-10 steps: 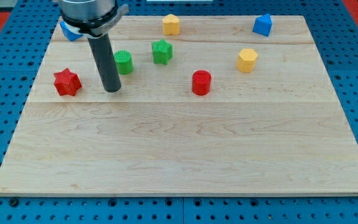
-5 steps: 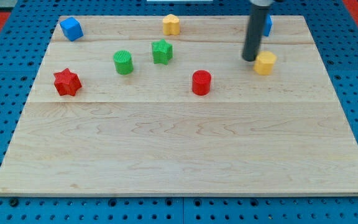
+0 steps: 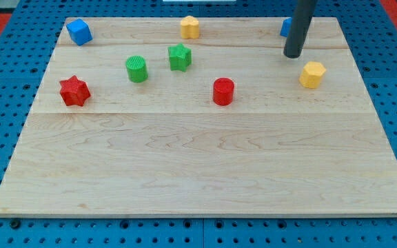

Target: Move the green star towards the bottom left of the board

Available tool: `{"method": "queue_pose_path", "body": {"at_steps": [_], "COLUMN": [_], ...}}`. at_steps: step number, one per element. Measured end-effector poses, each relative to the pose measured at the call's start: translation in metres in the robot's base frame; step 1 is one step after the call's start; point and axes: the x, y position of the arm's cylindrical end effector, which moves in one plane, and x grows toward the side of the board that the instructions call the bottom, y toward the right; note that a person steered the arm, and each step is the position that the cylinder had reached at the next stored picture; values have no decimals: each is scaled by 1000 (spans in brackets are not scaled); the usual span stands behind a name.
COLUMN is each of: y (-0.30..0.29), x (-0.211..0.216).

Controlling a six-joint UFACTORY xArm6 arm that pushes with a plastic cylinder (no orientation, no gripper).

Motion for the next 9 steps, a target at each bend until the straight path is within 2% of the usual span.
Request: {"method": "queue_pose_path", "body": {"at_steps": [1, 2, 3, 4, 6, 7, 9], "y": [-5, -49, -128, -139, -212, -226, -234], "x": [0, 0, 2, -14, -14, 4, 5]}}
